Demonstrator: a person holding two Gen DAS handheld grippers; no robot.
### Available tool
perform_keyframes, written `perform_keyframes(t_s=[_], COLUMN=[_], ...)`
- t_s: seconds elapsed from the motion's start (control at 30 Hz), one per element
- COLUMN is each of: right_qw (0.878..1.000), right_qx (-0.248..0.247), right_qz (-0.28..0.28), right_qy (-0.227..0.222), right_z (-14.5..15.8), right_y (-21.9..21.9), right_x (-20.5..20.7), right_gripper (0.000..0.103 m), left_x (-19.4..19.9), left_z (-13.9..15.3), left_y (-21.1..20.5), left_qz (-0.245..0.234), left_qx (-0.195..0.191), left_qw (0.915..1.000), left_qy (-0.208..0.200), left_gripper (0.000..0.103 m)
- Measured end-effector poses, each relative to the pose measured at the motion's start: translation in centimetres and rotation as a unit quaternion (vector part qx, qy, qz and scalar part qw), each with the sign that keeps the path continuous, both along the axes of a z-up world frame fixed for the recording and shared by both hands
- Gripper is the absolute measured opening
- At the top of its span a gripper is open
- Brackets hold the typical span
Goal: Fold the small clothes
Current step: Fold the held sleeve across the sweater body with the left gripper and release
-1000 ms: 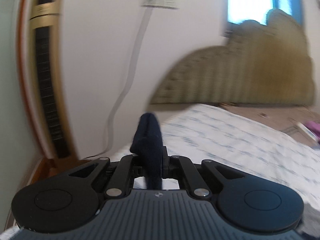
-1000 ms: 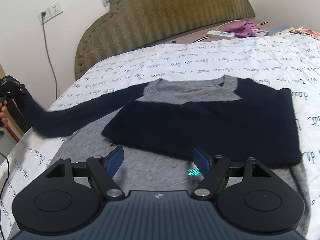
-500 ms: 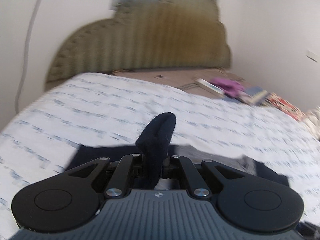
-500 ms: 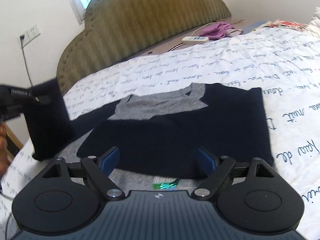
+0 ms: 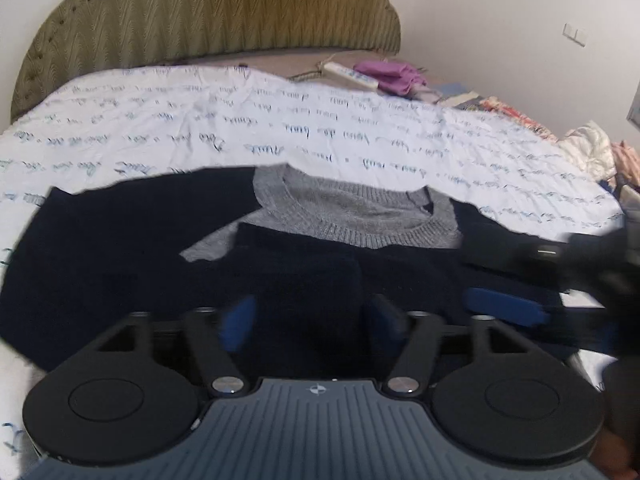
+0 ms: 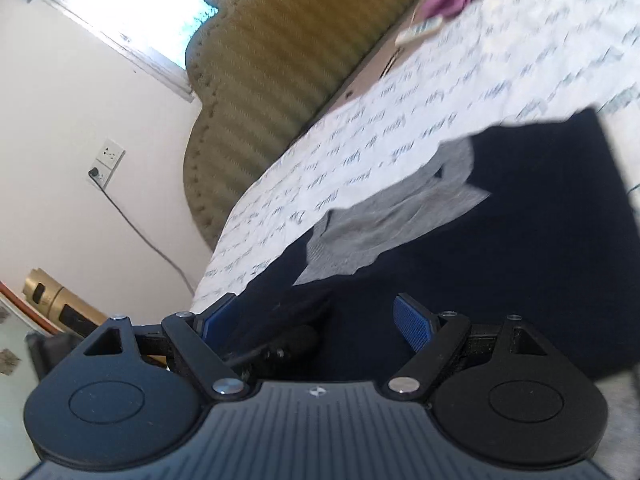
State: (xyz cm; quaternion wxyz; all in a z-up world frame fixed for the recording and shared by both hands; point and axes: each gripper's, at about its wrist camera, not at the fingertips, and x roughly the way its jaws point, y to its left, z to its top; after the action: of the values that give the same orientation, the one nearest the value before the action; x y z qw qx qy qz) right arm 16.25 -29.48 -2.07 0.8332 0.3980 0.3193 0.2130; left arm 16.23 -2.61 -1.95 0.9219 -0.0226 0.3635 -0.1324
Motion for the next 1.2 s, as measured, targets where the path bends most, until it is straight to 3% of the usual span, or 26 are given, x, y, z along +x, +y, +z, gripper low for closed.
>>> perform_keyframes(t_s=[0.13, 0.3, 0.4, 0.47, 0.53, 0.67, 0.87, 1.07, 1.2], right_qw=[0.999, 0.997, 0.996, 0.997, 0.996, 0.998, 0.995, 0.985, 0.969], right_qx=[0.006, 0.037, 0.03, 0.013, 0.012, -0.024, -0.095, -0.161, -0.24], right_qz=[0.033, 0.062, 0.067, 0.061, 0.058, 0.042, -0.024, -0.055, -0.053], right_qy=[0.008, 0.035, 0.043, 0.047, 0.067, 0.033, -0.029, -0.008, 0.014], right_z=[-0.5, -1.7, -2.2, -2.3, -2.8, -1.4, 2.7, 2.3, 1.3], right_y=[2.1, 4.3, 5.8, 6.5, 6.8, 6.3, 2.6, -0.5, 0.7], right_x=[1.7, 3.2, 3.8, 4.3, 4.9, 4.2, 2.3, 2.4, 2.3], right_gripper=[0.086, 0.085, 0.072, 0.025, 0.009, 0.006, 0.006, 0.008, 0.009], left_x=[-2.9, -5.2, -5.7, -5.8, -6.0, -6.2, -5.9, -5.5, -5.9], left_z=[1.6, 1.8, 1.6, 1.5, 1.6, 2.1, 1.9, 0.9, 0.9], left_y=[1.8, 4.4, 5.7, 6.1, 6.5, 6.8, 7.6, 8.5, 8.5], left_qz=[0.01, 0.042, 0.059, 0.068, 0.075, 0.089, 0.098, 0.114, 0.111], left_qx=[0.028, 0.052, 0.042, 0.04, 0.044, 0.059, 0.067, 0.062, 0.068], left_qw=[0.9987, 0.997, 0.997, 0.9966, 0.9959, 0.9933, 0.9923, 0.9915, 0.9915], left_qy=[-0.041, -0.04, -0.026, -0.02, -0.025, -0.043, -0.035, -0.006, -0.004], left_gripper=[0.089, 0.09, 0.09, 0.09, 0.09, 0.091, 0.091, 0.09, 0.091])
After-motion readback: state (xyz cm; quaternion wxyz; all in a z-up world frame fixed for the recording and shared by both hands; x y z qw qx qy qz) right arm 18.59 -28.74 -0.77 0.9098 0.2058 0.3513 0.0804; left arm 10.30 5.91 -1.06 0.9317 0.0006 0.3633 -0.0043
